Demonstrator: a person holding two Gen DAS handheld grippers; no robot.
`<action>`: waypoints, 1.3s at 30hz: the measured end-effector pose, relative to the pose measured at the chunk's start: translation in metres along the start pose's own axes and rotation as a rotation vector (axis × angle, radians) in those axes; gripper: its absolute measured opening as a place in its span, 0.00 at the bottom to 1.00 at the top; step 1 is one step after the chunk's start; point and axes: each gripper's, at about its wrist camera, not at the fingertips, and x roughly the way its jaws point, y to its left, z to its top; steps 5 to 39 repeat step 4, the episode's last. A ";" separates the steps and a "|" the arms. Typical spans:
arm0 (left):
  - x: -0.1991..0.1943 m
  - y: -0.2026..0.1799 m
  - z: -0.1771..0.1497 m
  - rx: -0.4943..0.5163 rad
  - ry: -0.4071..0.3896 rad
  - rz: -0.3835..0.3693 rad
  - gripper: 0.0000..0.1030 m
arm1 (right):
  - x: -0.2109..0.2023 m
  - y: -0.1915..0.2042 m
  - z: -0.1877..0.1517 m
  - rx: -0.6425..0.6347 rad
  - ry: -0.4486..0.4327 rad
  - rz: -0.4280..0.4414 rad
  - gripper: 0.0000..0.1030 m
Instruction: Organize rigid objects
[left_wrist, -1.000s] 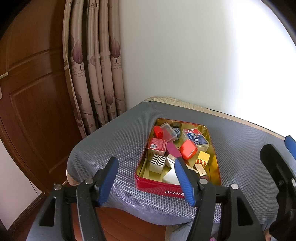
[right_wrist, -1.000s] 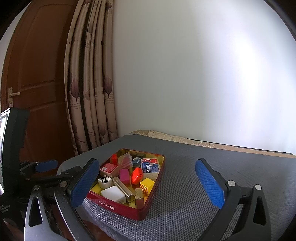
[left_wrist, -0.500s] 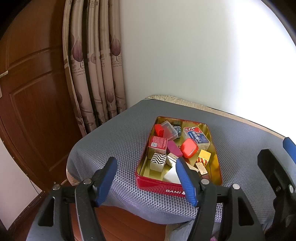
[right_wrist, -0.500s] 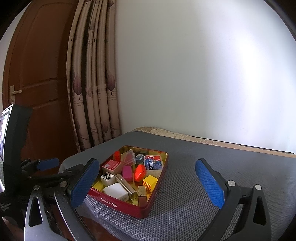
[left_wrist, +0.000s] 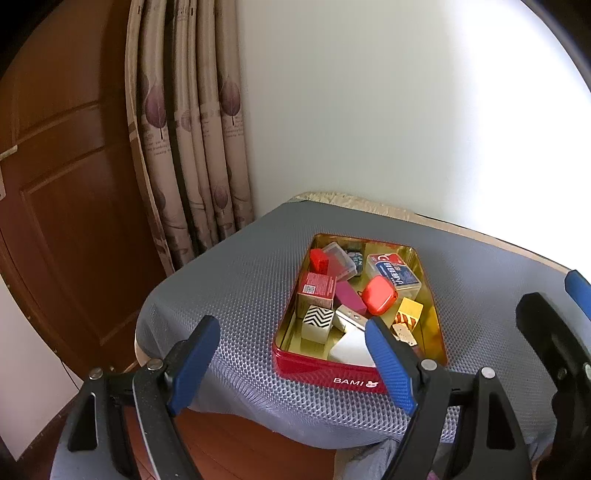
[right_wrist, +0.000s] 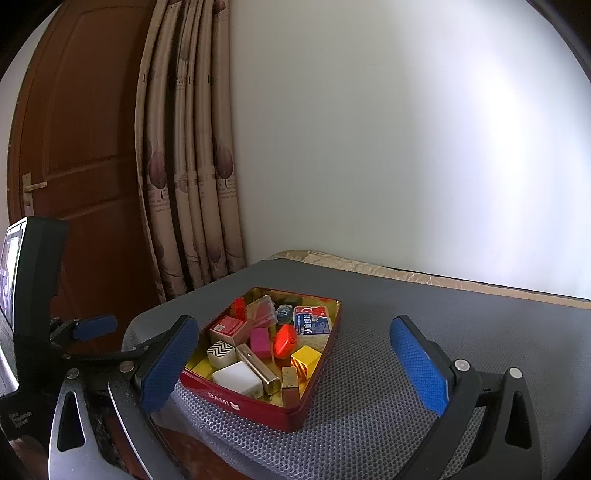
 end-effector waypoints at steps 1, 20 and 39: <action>0.000 -0.001 0.000 0.001 0.001 -0.002 0.81 | 0.000 0.000 0.000 -0.001 -0.001 0.001 1.00; -0.001 0.000 0.001 0.001 0.000 -0.010 0.81 | 0.000 0.000 0.000 0.002 -0.005 0.000 1.00; -0.001 0.000 0.001 0.001 0.000 -0.010 0.81 | 0.000 0.000 0.000 0.002 -0.005 0.000 1.00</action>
